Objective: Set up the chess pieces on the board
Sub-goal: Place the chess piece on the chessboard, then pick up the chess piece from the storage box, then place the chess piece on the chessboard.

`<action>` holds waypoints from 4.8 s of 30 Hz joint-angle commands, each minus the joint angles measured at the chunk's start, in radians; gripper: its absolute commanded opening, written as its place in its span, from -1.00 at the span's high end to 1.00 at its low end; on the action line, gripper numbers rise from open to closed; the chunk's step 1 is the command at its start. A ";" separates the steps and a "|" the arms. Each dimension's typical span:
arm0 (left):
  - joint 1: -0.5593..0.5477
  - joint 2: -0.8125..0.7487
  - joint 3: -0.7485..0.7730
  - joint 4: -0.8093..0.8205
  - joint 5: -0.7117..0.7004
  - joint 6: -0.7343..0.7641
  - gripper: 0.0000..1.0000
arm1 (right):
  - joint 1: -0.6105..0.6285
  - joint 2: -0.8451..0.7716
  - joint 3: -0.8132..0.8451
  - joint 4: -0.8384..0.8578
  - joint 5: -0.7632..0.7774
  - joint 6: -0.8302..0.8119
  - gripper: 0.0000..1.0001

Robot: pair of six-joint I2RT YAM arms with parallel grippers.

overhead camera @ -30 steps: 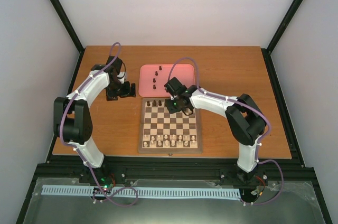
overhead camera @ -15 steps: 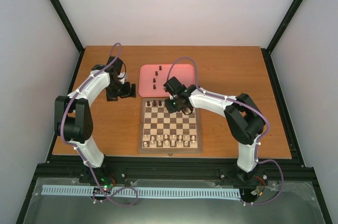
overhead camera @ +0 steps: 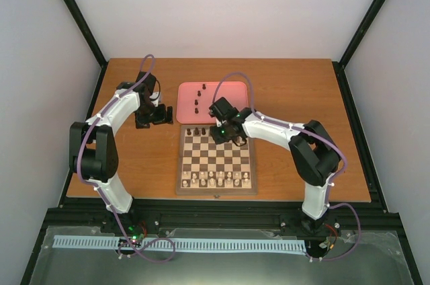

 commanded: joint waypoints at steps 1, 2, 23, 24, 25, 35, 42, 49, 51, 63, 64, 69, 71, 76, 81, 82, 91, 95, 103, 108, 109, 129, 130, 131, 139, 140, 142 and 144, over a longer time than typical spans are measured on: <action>-0.003 0.005 0.036 0.000 -0.008 0.016 -0.99 | -0.002 -0.065 0.022 -0.019 -0.011 -0.015 0.53; -0.003 0.004 0.036 0.000 -0.009 0.017 -0.99 | -0.002 -0.070 0.029 -0.031 -0.010 -0.016 0.52; -0.002 -0.017 0.054 -0.011 -0.005 0.013 -0.99 | -0.055 0.169 0.611 -0.315 0.003 -0.099 0.06; -0.003 -0.017 0.055 -0.011 -0.003 0.013 -0.99 | -0.057 0.225 0.672 -0.334 -0.008 -0.102 0.06; -0.003 -0.018 0.056 -0.012 -0.003 0.013 -0.99 | -0.057 0.297 0.732 -0.351 -0.015 -0.106 0.06; -0.003 -0.009 0.071 -0.021 0.001 0.015 -1.00 | -0.057 0.561 0.987 -0.327 -0.088 -0.113 0.03; -0.003 -0.008 0.059 -0.020 0.006 0.012 -0.99 | -0.057 0.622 0.997 -0.316 -0.108 -0.121 0.10; -0.003 -0.005 0.051 -0.017 0.007 0.013 -0.99 | -0.057 0.673 1.026 -0.313 -0.107 -0.112 0.17; -0.003 -0.004 0.051 -0.018 0.007 0.014 -0.99 | -0.057 0.689 1.047 -0.309 -0.098 -0.109 0.20; -0.003 0.004 0.047 -0.016 0.011 0.015 -0.99 | -0.062 0.734 1.111 -0.313 -0.077 -0.096 0.32; -0.003 0.005 0.046 -0.015 0.010 0.015 -0.99 | -0.063 0.734 1.114 -0.314 -0.078 -0.096 0.35; -0.003 0.001 0.042 -0.015 0.009 0.016 -1.00 | -0.065 0.738 1.113 -0.321 -0.087 -0.100 0.41; -0.003 0.001 0.039 -0.013 0.011 0.015 -0.99 | -0.065 0.738 1.113 -0.323 -0.086 -0.101 0.46; -0.003 -0.003 0.032 -0.011 0.011 0.015 -0.99 | -0.067 0.744 1.113 -0.327 -0.086 -0.104 0.48; -0.003 -0.010 0.026 -0.011 0.010 0.015 -0.99 | -0.071 0.750 1.113 -0.332 -0.089 -0.101 0.49; -0.003 -0.010 0.024 -0.012 0.009 0.015 -0.99 | -0.071 0.751 1.113 -0.332 -0.088 -0.102 0.48; -0.003 -0.016 0.021 -0.010 0.010 0.015 -0.99 | -0.077 0.745 1.112 -0.339 -0.080 -0.098 0.76; -0.003 -0.021 0.015 -0.007 0.012 0.015 -0.99 | -0.077 0.727 1.111 -0.340 -0.072 -0.103 0.81; -0.003 -0.037 0.016 -0.006 0.016 0.015 -0.99 | -0.072 0.553 1.035 -0.348 -0.059 -0.113 0.84; -0.003 -0.043 0.017 -0.004 0.019 0.013 -0.99 | -0.048 0.384 0.911 -0.367 -0.050 -0.127 0.85; -0.003 -0.043 0.018 -0.002 0.021 0.013 -0.99 | -0.039 0.354 0.876 -0.374 -0.049 -0.127 0.84; -0.003 -0.042 0.028 0.008 0.034 0.007 -0.99 | 0.111 -0.038 0.200 -0.310 -0.004 0.014 0.85; -0.003 -0.043 0.027 0.007 0.034 0.008 -0.99 | 0.111 -0.030 0.197 -0.300 -0.009 0.016 0.85; -0.003 -0.042 0.028 0.006 0.034 0.007 -0.99 | 0.111 -0.019 0.197 -0.294 -0.015 0.018 0.85; -0.003 -0.046 0.025 0.003 0.028 0.010 -0.99 | 0.109 0.063 0.265 -0.288 0.007 0.003 0.85; -0.003 -0.045 0.024 0.002 0.027 0.011 -0.99 | 0.108 0.075 0.276 -0.293 0.007 0.001 0.85; -0.003 -0.044 0.025 0.002 0.026 0.010 -0.99 | 0.102 0.093 0.285 -0.300 0.008 0.000 0.85; -0.002 -0.043 0.025 0.003 0.027 0.010 -1.00 | 0.092 0.100 0.280 -0.297 0.003 0.004 0.85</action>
